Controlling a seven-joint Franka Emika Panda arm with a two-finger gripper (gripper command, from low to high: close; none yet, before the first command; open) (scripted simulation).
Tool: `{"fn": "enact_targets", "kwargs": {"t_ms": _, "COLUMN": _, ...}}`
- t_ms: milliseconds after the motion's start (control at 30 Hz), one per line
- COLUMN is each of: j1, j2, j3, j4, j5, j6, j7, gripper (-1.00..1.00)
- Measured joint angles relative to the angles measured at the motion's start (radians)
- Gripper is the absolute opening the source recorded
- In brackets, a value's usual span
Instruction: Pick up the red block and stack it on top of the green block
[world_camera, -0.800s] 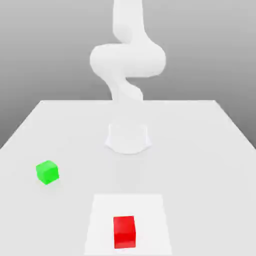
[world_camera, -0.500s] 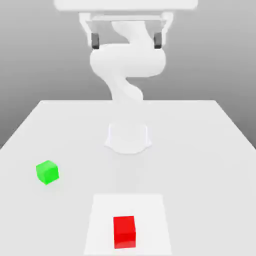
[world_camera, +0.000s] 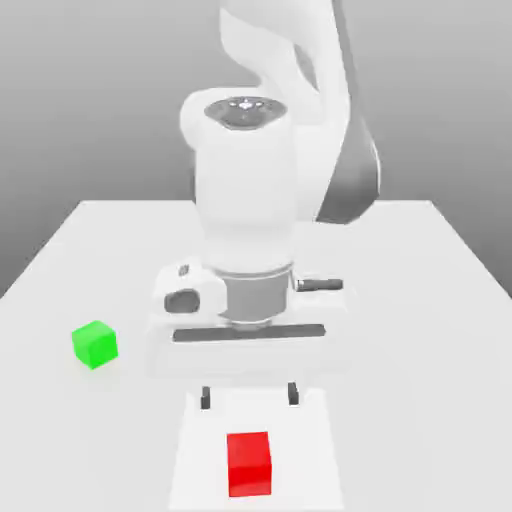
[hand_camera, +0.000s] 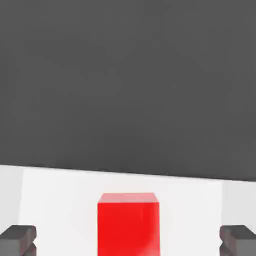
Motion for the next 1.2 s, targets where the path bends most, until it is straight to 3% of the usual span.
{"fn": "enact_targets", "kwargs": {"t_ms": 133, "j1": -0.006, "j2": 0.145, "j3": 0.008, "j4": 0.015, "j5": 0.013, "j6": 0.115, "j7": -0.011, "gripper": 0.0}}
{"fn": "enact_targets", "kwargs": {"t_ms": 167, "j1": -0.009, "j2": 0.176, "j3": 0.011, "j4": 0.02, "j5": 0.015, "j6": 0.141, "j7": -0.013, "gripper": -1.0}}
{"fn": "enact_targets", "kwargs": {"t_ms": 400, "j1": -0.01, "j2": 0.181, "j3": 0.013, "j4": 0.02, "j5": 0.013, "j6": 0.145, "j7": -0.012, "gripper": -1.0}}
{"fn": "enact_targets", "kwargs": {"t_ms": 600, "j1": -0.018, "j2": -0.006, "j3": -0.019, "j4": -0.019, "j5": -0.017, "j6": -0.001, "j7": 0.011, "gripper": -1.0}}
{"fn": "enact_targets", "kwargs": {"t_ms": 967, "j1": -0.408, "j2": -0.307, "j3": -0.241, "j4": -0.258, "j5": -0.217, "j6": -0.049, "j7": 0.172, "gripper": -1.0}}
{"fn": "enact_targets", "kwargs": {"t_ms": 1133, "j1": -0.557, "j2": -0.418, "j3": -0.342, "j4": -0.372, "j5": -0.242, "j6": -0.051, "j7": 0.201, "gripper": -1.0}}
{"fn": "enact_targets", "kwargs": {"t_ms": 1200, "j1": -0.547, "j2": -0.403, "j3": -0.372, "j4": -0.385, "j5": -0.196, "j6": -0.029, "j7": 0.171, "gripper": -1.0}}
